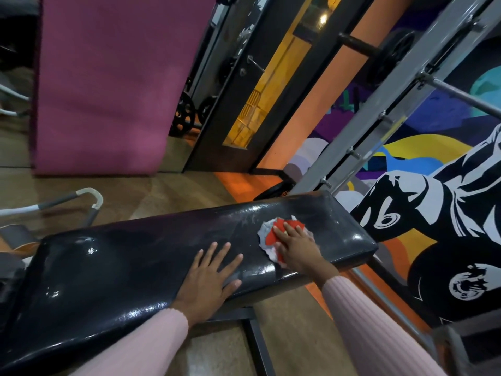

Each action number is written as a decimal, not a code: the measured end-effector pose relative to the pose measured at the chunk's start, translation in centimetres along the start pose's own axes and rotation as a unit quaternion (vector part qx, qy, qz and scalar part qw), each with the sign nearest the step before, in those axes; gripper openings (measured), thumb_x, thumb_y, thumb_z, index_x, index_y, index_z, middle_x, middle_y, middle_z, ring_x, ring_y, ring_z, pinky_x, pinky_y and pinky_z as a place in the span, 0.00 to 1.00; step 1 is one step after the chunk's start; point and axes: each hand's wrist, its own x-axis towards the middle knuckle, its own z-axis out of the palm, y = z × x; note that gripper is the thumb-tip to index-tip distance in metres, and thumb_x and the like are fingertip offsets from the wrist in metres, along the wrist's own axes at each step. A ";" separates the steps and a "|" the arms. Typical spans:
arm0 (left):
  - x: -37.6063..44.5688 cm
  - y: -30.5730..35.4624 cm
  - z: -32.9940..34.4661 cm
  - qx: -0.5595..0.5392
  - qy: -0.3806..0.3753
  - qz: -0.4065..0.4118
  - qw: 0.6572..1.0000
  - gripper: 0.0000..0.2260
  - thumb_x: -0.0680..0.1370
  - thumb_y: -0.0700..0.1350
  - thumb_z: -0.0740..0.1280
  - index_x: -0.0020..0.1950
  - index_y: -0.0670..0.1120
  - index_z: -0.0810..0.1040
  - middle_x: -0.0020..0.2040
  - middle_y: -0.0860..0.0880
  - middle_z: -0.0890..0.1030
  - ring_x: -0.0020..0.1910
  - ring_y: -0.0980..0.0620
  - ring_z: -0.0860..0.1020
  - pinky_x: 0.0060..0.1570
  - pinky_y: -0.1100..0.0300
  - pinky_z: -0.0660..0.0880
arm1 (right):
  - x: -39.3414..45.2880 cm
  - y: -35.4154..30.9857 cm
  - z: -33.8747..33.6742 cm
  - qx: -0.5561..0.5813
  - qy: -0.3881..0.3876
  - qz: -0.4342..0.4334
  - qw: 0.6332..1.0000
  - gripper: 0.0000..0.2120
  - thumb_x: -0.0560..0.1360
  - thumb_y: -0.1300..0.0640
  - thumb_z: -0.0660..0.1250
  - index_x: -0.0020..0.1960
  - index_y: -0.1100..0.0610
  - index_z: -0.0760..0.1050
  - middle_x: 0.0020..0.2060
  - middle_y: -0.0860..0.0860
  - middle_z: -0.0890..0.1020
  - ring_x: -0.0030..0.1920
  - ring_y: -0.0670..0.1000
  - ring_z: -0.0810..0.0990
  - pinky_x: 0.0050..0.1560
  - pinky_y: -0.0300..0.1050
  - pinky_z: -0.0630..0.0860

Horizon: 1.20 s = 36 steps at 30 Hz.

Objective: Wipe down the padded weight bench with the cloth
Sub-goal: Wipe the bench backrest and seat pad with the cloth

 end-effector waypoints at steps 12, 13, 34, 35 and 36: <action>-0.1 0.0 0.0 -0.017 0.002 0.002 1.000 0.24 0.79 0.64 0.48 0.73 0.59 0.61 0.73 0.49 0.65 0.72 0.44 0.63 0.66 0.47 0.55 | 0.1 1.7 0.1 0.000 0.019 -0.039 0.999 0.30 0.76 0.35 0.42 0.76 0.39 0.52 0.78 0.45 0.53 0.78 0.52 0.50 0.75 0.56 0.50; -0.1 0.0 0.0 -0.018 0.001 0.001 1.000 0.24 0.79 0.64 0.47 0.73 0.59 0.61 0.73 0.49 0.65 0.72 0.44 0.63 0.66 0.47 0.55 | 1.6 1.3 -0.3 -0.002 0.008 -0.011 1.000 0.27 0.78 0.38 0.45 0.77 0.40 0.51 0.78 0.45 0.52 0.78 0.53 0.49 0.75 0.58 0.49; -0.2 0.1 0.0 -0.021 -0.010 -0.003 1.000 0.24 0.79 0.64 0.47 0.74 0.58 0.60 0.74 0.50 0.64 0.73 0.45 0.61 0.66 0.47 0.54 | 1.7 -5.5 0.8 0.016 0.028 -0.096 0.995 0.29 0.76 0.39 0.37 0.77 0.39 0.46 0.79 0.46 0.48 0.78 0.56 0.44 0.74 0.59 0.42; -0.2 0.1 -0.1 -0.023 -0.013 -0.003 1.000 0.24 0.79 0.64 0.47 0.74 0.59 0.60 0.74 0.50 0.64 0.73 0.45 0.61 0.67 0.48 0.53 | 0.8 -4.8 1.1 0.020 0.034 -0.110 0.993 0.31 0.74 0.38 0.34 0.76 0.37 0.46 0.79 0.45 0.48 0.78 0.54 0.44 0.75 0.56 0.42; -0.1 0.0 -0.1 -0.024 -0.019 -0.002 1.000 0.25 0.79 0.64 0.47 0.74 0.59 0.60 0.74 0.50 0.64 0.73 0.45 0.61 0.67 0.48 0.52 | 0.2 -3.9 1.2 0.028 0.031 -0.111 0.993 0.31 0.73 0.38 0.33 0.76 0.37 0.46 0.78 0.44 0.49 0.78 0.53 0.44 0.75 0.54 0.42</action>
